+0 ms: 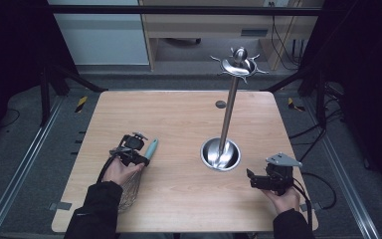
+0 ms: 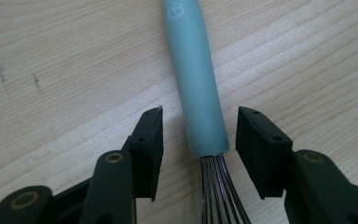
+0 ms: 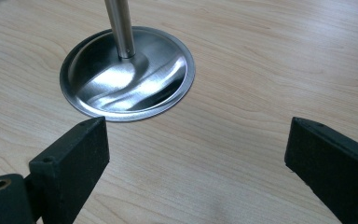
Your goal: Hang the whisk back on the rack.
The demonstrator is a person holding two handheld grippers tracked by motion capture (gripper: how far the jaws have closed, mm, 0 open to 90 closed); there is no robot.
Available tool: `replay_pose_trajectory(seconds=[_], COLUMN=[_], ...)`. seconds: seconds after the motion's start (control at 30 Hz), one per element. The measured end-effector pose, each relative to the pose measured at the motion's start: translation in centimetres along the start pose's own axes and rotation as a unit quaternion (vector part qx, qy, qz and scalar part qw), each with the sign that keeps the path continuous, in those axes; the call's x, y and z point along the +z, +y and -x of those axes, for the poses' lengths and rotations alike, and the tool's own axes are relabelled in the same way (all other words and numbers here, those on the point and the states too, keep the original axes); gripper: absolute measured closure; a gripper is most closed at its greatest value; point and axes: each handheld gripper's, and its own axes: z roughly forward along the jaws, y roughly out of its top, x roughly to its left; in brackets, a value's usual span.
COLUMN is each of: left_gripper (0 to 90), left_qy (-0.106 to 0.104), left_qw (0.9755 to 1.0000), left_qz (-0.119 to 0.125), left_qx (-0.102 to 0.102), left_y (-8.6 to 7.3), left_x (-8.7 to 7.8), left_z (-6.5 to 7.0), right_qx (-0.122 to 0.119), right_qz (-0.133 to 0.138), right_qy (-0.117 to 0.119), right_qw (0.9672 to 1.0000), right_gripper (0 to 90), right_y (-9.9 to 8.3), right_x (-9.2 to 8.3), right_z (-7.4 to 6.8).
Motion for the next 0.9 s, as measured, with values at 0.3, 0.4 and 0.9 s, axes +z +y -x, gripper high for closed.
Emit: replay_pose_trajectory(seconds=[0.3,0.4,0.9], left_gripper=[57.1,59.7,66.7], left_qy=[0.000,-0.004,-0.006], left_qw=[0.9998,0.9997,0.9988], left_qz=[-0.016,-0.019,-0.031], left_qx=[-0.008,-0.014,-0.037], left_y=[0.0,0.0,0.3], left_x=[0.8,1.0,1.8], left_z=[0.0,0.0,0.0], right_qx=[0.003,0.002,-0.003], right_qz=[-0.005,-0.005,-0.003], right_qy=[0.000,0.000,-0.003], right_qw=[1.0000,1.0000,1.0000], right_gripper=[6.5,6.5,6.5], right_y=[0.0,0.0,0.0], right_x=[0.0,0.0,0.1], right_z=[-0.1,-0.1,-0.1])
